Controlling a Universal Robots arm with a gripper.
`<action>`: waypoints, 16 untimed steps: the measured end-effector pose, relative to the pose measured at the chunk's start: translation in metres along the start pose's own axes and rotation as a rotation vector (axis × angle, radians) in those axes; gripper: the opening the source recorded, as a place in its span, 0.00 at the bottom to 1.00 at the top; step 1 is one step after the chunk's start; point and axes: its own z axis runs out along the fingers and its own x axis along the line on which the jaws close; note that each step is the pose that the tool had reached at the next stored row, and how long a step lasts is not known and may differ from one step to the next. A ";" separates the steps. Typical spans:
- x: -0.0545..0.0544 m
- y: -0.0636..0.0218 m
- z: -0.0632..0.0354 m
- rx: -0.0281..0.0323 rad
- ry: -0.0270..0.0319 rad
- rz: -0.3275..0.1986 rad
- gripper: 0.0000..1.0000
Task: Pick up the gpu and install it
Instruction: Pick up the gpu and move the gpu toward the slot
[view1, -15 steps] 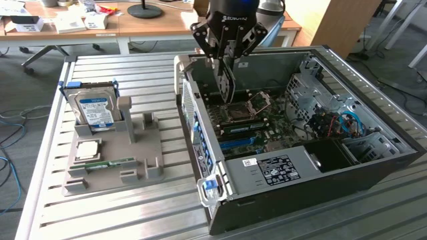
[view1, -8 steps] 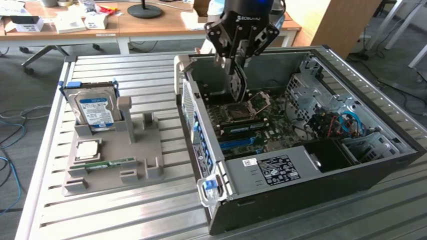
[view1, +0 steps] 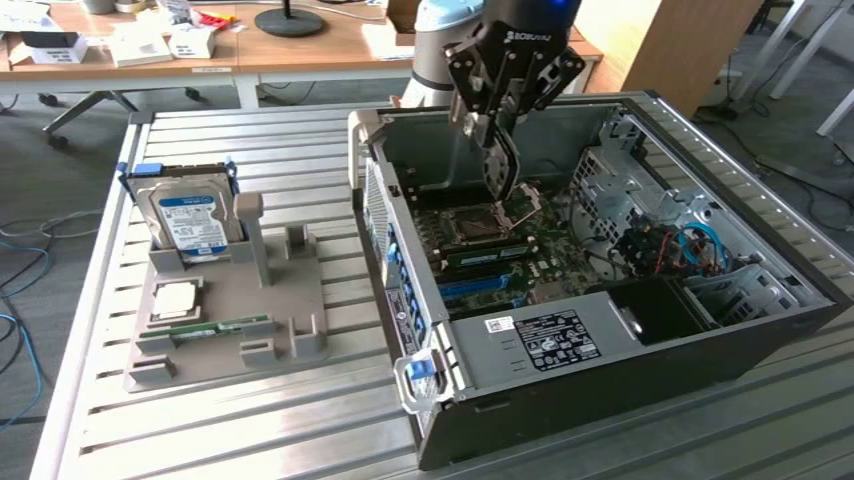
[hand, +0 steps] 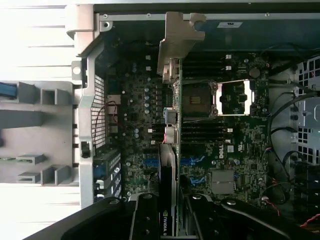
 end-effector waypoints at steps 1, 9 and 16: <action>-0.004 0.0001 0.0000 0.0001 0.0023 0.000 0.26; -0.032 0.0013 -0.0003 0.0008 0.0211 0.001 0.26; -0.036 0.0014 -0.0003 0.0009 0.0239 0.001 0.26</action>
